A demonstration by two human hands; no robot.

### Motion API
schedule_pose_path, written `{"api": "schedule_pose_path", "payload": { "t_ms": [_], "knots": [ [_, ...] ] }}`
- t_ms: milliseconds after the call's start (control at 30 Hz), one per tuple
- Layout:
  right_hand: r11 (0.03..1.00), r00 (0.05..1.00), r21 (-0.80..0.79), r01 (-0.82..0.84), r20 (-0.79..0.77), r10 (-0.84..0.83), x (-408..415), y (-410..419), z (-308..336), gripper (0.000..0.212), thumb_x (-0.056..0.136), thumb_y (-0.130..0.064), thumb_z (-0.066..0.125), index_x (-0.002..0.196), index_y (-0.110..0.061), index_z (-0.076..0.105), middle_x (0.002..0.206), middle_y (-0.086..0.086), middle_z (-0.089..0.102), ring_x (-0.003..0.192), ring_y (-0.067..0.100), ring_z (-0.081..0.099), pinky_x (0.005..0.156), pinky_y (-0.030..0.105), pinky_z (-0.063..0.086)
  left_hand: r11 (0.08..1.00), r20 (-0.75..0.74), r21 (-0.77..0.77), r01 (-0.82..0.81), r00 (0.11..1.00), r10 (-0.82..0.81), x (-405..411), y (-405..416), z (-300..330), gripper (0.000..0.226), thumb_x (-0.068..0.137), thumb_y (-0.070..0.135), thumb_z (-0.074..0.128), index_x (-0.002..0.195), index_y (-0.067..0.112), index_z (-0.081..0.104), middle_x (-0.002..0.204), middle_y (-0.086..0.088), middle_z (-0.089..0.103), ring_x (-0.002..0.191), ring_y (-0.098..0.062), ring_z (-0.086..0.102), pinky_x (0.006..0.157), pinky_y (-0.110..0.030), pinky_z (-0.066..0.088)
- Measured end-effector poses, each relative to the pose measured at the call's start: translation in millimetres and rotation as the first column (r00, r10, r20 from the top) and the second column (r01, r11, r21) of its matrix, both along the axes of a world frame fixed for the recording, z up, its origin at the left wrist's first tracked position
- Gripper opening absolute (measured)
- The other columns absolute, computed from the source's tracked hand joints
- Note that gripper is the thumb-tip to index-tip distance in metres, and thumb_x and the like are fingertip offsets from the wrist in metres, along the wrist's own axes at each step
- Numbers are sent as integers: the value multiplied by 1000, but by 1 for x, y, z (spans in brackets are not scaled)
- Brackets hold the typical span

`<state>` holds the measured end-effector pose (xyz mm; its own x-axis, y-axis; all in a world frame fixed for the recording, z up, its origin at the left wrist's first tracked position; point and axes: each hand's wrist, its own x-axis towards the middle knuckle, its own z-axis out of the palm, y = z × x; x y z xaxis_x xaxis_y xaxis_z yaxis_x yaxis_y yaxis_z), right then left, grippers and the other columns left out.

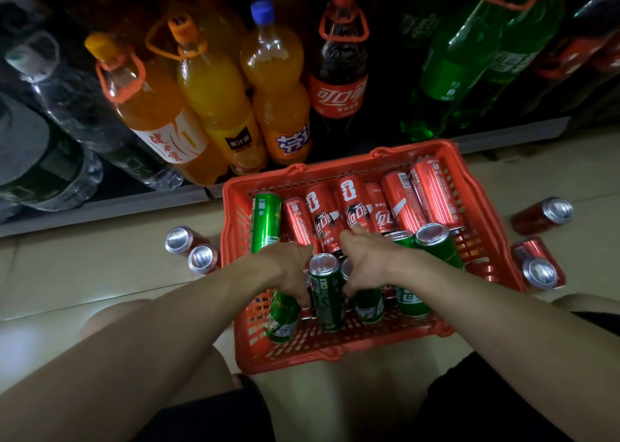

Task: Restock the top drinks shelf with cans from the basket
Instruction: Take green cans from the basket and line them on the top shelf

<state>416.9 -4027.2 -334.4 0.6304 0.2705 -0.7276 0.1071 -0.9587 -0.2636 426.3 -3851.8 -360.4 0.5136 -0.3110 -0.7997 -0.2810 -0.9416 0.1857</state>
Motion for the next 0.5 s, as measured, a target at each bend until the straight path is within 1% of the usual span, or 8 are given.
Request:
{"api": "schedule_pose_path", "payload": {
  "t_ms": [67, 133, 200, 300, 367, 400, 433, 500],
  "knots": [
    [998, 998, 36, 47, 35, -48, -7, -4, -5, 77, 74, -29, 87, 135, -13, 42, 150, 8, 37, 141, 33, 37, 108, 39, 40, 1000, 31, -4, 12, 999, -12, -3, 1, 0, 82, 75, 47, 88, 139, 18, 46, 136, -6, 59, 121, -27, 59, 96, -39, 53],
    [989, 990, 80, 126, 58, -130, -15, -10, -11, 72, 74, -23, 87, 131, -12, 45, 138, 7, 47, 132, 29, 45, 98, 33, 43, 1000, 29, -4, 7, 1000, -6, -6, 4, 0, 81, 76, 45, 88, 141, 19, 46, 137, -7, 59, 122, -28, 59, 99, -40, 53],
    [967, 972, 126, 222, 45, -229, -24, -15, -18, 70, 73, -17, 86, 130, -12, 45, 132, 5, 52, 124, 26, 52, 91, 31, 47, 1000, 12, -4, -5, 1000, 5, -9, 7, -1, 83, 76, 37, 89, 143, 19, 43, 137, -7, 59, 122, -28, 60, 100, -41, 53],
    [900, 920, 219, 378, 20, -391, -38, -20, -29, 65, 72, -9, 84, 124, -18, 48, 124, 1, 59, 115, 23, 60, 88, 34, 54, 1000, 42, 9, -4, 999, 4, -11, 9, 0, 80, 75, 25, 91, 140, 17, 44, 136, -7, 60, 122, -28, 59, 95, -38, 53],
    [848, 875, 274, 453, 43, -482, -42, -21, -34, 57, 71, -8, 84, 117, -21, 53, 109, -2, 66, 104, 22, 66, 87, 34, 56, 1000, 56, -6, -28, 998, 28, -9, 10, 1, 79, 72, 28, 93, 137, 17, 49, 135, -5, 61, 120, -26, 60, 95, -37, 55],
    [827, 855, 292, 481, 53, -516, -42, -22, -35, 54, 70, -9, 85, 115, -21, 56, 102, -4, 67, 98, 20, 67, 86, 33, 56, 999, 63, -17, -49, 997, 50, -7, 11, 1, 79, 70, 32, 94, 134, 17, 51, 133, -5, 61, 117, -25, 60, 92, -37, 56],
    [810, 841, 305, 501, 50, -539, -42, -23, -35, 53, 68, -11, 86, 112, -21, 59, 98, -5, 68, 94, 19, 67, 85, 33, 57, 997, 68, -31, -77, 995, 79, -6, 13, 2, 76, 69, 36, 94, 130, 17, 53, 128, -4, 61, 112, -24, 61, 86, -35, 56],
    [785, 830, 329, 525, 10, -558, -40, -25, -36, 50, 63, -14, 90, 105, -21, 63, 96, -6, 70, 91, 17, 68, 82, 32, 57, 984, 72, -82, -159, 984, 165, -5, 17, 5, 71, 68, 42, 93, 123, 17, 55, 117, 0, 60, 102, -21, 60, 70, -29, 50]
  ]
}}
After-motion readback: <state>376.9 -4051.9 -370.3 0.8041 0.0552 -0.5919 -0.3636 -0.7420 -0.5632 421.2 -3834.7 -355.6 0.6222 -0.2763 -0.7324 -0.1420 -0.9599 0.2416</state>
